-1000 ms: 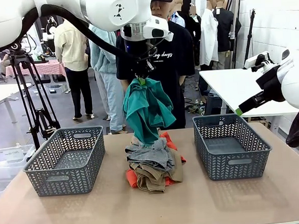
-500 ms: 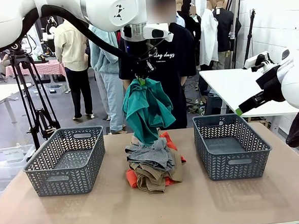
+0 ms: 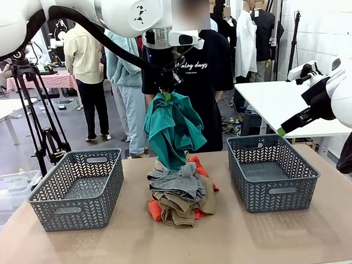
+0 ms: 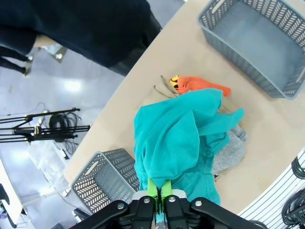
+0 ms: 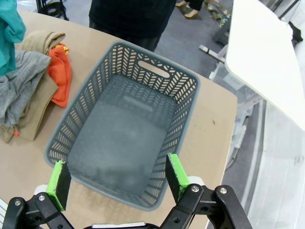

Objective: Sort the tops and bottoms.
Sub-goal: Lift clothes from the center of the table with your left hand.

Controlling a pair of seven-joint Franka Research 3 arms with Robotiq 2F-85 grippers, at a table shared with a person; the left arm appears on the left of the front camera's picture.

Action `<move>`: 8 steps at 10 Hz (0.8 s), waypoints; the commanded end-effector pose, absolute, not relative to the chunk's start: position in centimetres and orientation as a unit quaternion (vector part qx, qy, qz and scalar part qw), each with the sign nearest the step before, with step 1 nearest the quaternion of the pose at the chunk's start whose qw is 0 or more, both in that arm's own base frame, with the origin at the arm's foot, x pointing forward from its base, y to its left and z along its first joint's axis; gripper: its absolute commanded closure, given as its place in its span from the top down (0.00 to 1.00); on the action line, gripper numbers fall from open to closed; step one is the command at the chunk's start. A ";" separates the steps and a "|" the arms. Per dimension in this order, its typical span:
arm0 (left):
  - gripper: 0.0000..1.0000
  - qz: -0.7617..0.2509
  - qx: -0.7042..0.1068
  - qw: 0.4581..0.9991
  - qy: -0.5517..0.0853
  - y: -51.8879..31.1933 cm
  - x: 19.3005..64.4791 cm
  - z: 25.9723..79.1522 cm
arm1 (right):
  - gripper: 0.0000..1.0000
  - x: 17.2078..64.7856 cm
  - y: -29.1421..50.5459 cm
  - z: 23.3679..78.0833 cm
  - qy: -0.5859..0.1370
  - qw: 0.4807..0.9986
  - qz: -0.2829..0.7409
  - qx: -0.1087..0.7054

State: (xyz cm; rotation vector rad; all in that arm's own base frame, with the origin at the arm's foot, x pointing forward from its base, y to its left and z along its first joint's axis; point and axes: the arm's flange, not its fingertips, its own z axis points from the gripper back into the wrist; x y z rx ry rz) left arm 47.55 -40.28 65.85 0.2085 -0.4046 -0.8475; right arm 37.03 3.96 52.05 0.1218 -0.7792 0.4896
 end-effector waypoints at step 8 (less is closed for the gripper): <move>0.00 -0.406 0.101 0.887 -0.193 -40.1 47.4 66.2 | 1.00 37.2 3.8 51.9 -0.379 0.892 0.239 0.063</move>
